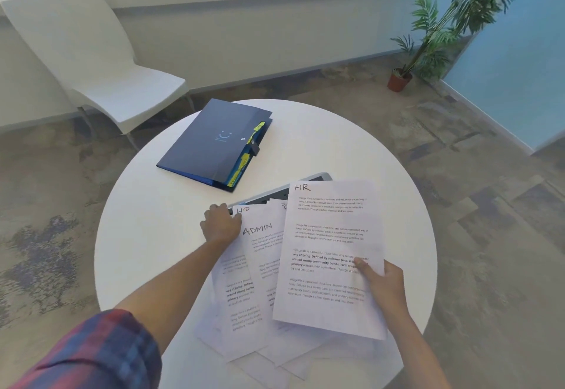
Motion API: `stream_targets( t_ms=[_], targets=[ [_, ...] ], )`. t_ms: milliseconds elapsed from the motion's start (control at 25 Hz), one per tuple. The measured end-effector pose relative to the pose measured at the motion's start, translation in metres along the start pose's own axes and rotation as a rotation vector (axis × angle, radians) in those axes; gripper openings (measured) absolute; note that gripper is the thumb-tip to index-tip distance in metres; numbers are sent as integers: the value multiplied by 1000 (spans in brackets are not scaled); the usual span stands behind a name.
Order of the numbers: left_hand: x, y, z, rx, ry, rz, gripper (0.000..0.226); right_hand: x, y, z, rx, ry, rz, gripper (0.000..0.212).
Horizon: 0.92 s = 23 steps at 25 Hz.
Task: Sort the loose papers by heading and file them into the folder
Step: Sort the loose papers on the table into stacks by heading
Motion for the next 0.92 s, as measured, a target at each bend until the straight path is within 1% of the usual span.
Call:
stream_targets(
  t_ms=[80, 160, 240, 400, 480, 520, 560, 640, 720, 800, 920],
  targets=[
    [-10, -4, -11, -33, -37, -4, 36, -6, 0, 3, -1, 1, -3, 14],
    [-17, -9, -17, -1, -46, 0, 34, -13, -1, 6, -15, 2, -7, 17],
    [-21, -11, -18, 44, -47, -3, 26, -18, -2, 7, -25, 1, -11, 19],
    [-22, -6, -28, 238, -119, 36, 3, -25, -8, 1, -28, -26, 6, 18],
    [-19, 2, -41, 318, -177, 76, 5, -27, -10, -1, -23, -30, 18, 17],
    [-15, 9, -49, 318, -211, 94, 5, -27, -11, 0, -20, -28, 20, 16],
    [-12, 17, -60, 274, -260, 107, 5, -26, -12, 1, -18, -23, 20, 16],
    [-2, 31, -84, 54, -419, 113, 8, -24, -12, 5, -17, -12, 21, 14],
    [13, 45, -106, -138, -589, 74, 11, -20, -11, 12, -22, 10, 16, 13],
    [24, 61, -120, -180, -703, 3, 12, -13, -7, 22, -41, 47, 11, 13],
    [34, 89, -135, -134, -767, -81, 12, -5, 2, 33, -76, 96, 0, 15]
  ],
)
Point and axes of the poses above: each hand's wrist, its own x-axis away from the middle knuckle, its own y-axis out of the back of the hand, z = x × y, the point moved 10 cm from there along -x, towards the middle knuckle, and after that the axes turned 9 degrees about x, right-handed, at the moved point
